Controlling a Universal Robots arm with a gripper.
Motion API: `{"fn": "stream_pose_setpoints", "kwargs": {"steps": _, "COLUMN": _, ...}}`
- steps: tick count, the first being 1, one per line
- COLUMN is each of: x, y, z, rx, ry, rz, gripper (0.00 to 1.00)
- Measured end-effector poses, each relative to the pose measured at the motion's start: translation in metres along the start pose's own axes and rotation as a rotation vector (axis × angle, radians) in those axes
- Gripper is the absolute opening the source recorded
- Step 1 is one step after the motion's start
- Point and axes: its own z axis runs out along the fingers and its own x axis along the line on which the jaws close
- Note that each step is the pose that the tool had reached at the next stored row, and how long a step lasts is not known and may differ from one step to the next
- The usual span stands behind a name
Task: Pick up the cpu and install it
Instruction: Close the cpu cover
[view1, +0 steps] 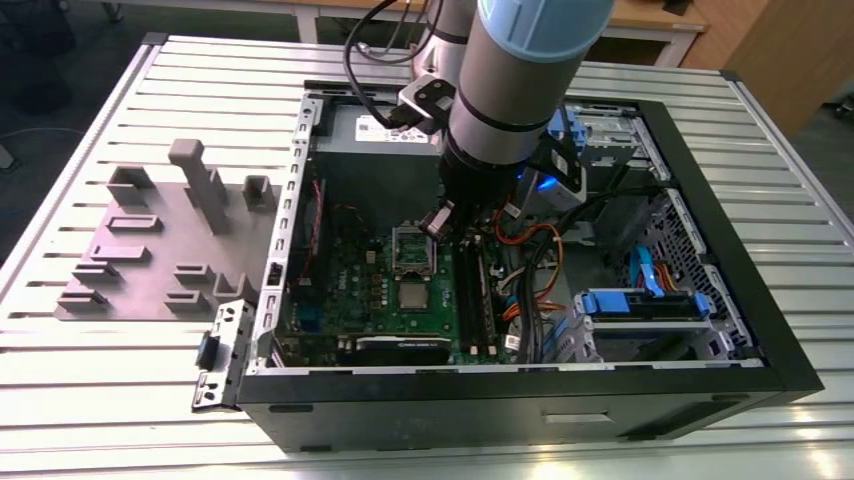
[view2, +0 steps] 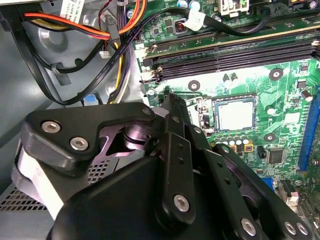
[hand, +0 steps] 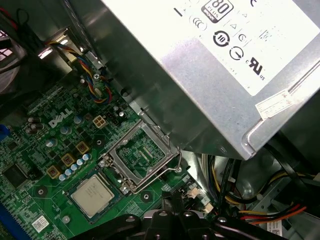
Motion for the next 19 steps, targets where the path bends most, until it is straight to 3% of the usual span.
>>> {"fn": "stream_pose_setpoints", "kwargs": {"steps": 4, "x": 0.0001, "y": -0.0002, "z": 0.0009, "rx": -0.0015, "ry": -0.0012, "rz": 0.000, "gripper": 0.11}}
{"fn": "stream_pose_setpoints", "kwargs": {"steps": 7, "x": -0.0002, "y": -0.0009, "z": 0.0034, "rx": -0.0100, "ry": -0.0036, "rz": 0.000, "gripper": 0.11}}
{"fn": "stream_pose_setpoints", "kwargs": {"steps": 14, "x": -0.0058, "y": -0.0013, "z": 0.0094, "rx": -0.0161, "ry": -0.0013, "rz": 0.000, "gripper": 0.11}}
{"fn": "stream_pose_setpoints", "kwargs": {"steps": 19, "x": -0.0064, "y": -0.0008, "z": 0.0107, "rx": -0.0225, "ry": 0.0017, "rz": -0.044, "gripper": 0.11}}
